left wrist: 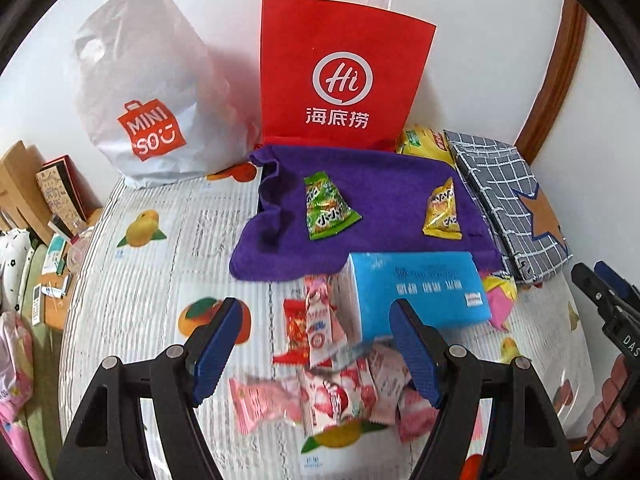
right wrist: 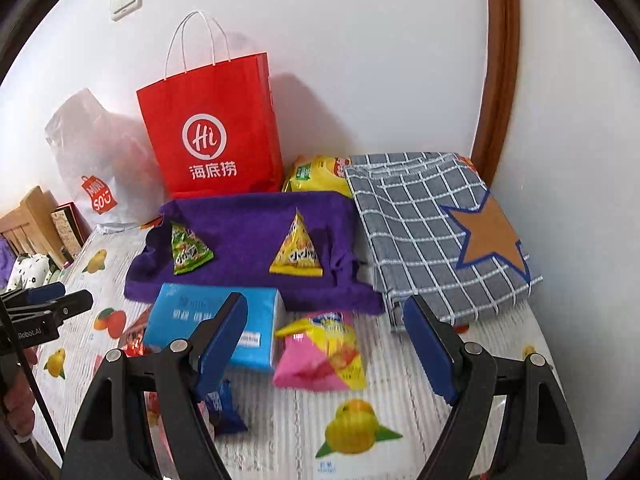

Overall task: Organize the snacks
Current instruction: 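Grasp the pink Lotso candy stick with the left gripper while the right grasps the pink chips bag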

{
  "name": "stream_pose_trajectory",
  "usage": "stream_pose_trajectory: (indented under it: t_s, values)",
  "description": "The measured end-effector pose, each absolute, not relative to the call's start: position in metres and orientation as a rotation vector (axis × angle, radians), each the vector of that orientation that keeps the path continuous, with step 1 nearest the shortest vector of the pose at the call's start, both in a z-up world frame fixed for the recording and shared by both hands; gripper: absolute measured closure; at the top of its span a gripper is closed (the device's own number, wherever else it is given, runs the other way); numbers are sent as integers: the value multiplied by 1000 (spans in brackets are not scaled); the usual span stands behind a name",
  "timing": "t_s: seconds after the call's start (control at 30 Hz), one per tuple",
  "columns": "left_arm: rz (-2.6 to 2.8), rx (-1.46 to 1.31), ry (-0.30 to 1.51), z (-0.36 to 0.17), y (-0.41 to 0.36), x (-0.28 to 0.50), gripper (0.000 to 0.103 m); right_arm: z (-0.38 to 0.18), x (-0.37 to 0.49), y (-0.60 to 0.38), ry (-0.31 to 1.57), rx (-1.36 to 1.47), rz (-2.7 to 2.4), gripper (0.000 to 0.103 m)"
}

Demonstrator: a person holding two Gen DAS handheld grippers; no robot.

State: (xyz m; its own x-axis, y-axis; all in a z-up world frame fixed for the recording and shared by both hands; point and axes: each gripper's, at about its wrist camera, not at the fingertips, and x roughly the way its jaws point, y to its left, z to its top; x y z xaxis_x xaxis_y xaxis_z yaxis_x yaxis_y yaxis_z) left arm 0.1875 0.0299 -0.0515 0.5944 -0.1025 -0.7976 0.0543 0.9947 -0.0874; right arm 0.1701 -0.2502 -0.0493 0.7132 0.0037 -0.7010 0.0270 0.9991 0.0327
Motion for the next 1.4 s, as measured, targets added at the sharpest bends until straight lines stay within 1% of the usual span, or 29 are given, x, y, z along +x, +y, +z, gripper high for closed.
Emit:
stream_pose_trajectory:
  t_s: [0.4,0.7,1.4]
  values:
    - [-72,-87,917,-56,44,169,28,-65,153,-252,804,41,-32,22]
    - [-55,-104,947,-74,57,175,28,-94,163,-257,863,44,-41,23]
    - [-12,-140,997,-99,77,207,28,-153,239,-264,970,87,7,23]
